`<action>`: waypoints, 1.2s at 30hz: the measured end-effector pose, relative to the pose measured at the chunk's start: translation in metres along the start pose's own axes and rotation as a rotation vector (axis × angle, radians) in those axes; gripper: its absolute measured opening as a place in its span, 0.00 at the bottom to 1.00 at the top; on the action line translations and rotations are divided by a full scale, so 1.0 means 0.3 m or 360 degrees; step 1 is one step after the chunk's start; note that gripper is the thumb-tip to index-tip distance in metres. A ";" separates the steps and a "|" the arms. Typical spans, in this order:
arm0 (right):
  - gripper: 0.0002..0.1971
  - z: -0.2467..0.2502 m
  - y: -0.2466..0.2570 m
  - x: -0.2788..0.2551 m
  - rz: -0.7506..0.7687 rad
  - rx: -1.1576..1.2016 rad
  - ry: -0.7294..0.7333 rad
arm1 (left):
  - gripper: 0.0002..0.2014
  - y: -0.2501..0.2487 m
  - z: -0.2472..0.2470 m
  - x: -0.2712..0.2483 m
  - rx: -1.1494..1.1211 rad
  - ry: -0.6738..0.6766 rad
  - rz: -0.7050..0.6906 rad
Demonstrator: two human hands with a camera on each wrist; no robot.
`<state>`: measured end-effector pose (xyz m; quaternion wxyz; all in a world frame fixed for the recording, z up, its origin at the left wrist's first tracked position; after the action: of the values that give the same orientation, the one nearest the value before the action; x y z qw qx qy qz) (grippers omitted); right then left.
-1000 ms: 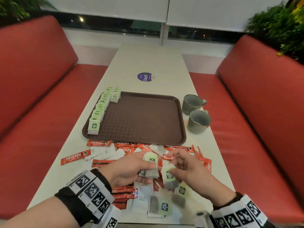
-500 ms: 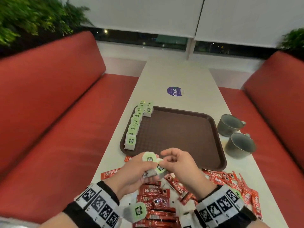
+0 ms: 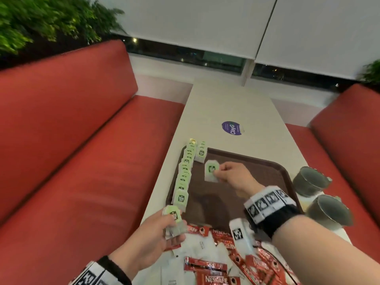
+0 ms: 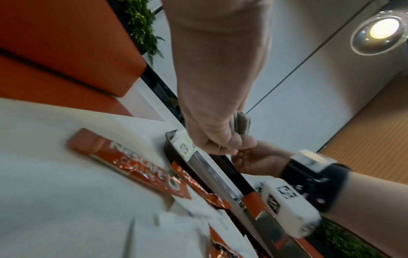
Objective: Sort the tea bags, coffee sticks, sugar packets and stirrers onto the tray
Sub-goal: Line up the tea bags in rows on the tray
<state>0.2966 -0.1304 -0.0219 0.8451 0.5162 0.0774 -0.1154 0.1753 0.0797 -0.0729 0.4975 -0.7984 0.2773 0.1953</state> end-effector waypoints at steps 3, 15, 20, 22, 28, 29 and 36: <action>0.13 -0.044 -0.030 0.200 -0.0223 0.0122 -0.0054 | 0.14 -0.005 0.051 0.007 -0.0052 0.0022 0.0021; 0.13 -0.160 -0.041 0.462 -0.0399 -0.0298 0.0025 | 0.16 -0.043 0.182 0.049 -0.0155 -0.0150 -0.0008; 0.14 -0.169 -0.054 0.504 -0.0527 -0.0438 -0.0010 | 0.16 -0.047 0.175 0.060 -0.0107 -0.0142 0.0005; 0.12 -0.175 -0.064 0.520 -0.0553 -0.0358 -0.0020 | 0.17 -0.051 0.171 0.061 -0.0098 -0.0140 0.0004; 0.08 -0.136 -0.073 0.505 -0.0288 -0.0179 -0.0168 | 0.16 -0.065 0.147 0.064 -0.0077 -0.0117 -0.0040; 0.07 -0.122 -0.067 0.491 -0.0301 -0.0104 -0.0227 | 0.15 -0.070 0.140 0.064 -0.0059 -0.0114 -0.0055; 0.05 -0.146 0.065 0.193 0.0181 -0.0068 0.0173 | 0.14 -0.124 0.088 0.054 0.0069 -0.0011 -0.0220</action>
<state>0.3571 -0.0895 -0.0397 0.8557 0.5071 0.0961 -0.0374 0.2104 0.1125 -0.0683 0.5280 -0.8040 0.2239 0.1570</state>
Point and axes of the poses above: each hand's wrist, its own x-axis towards the middle knuckle, its own z-axis out of the back of the hand, y = z × x, the point moved 5 cm from there along x, towards the middle knuckle, and after that the axes turned 2 degrees about -y, right-handed, at the moved point
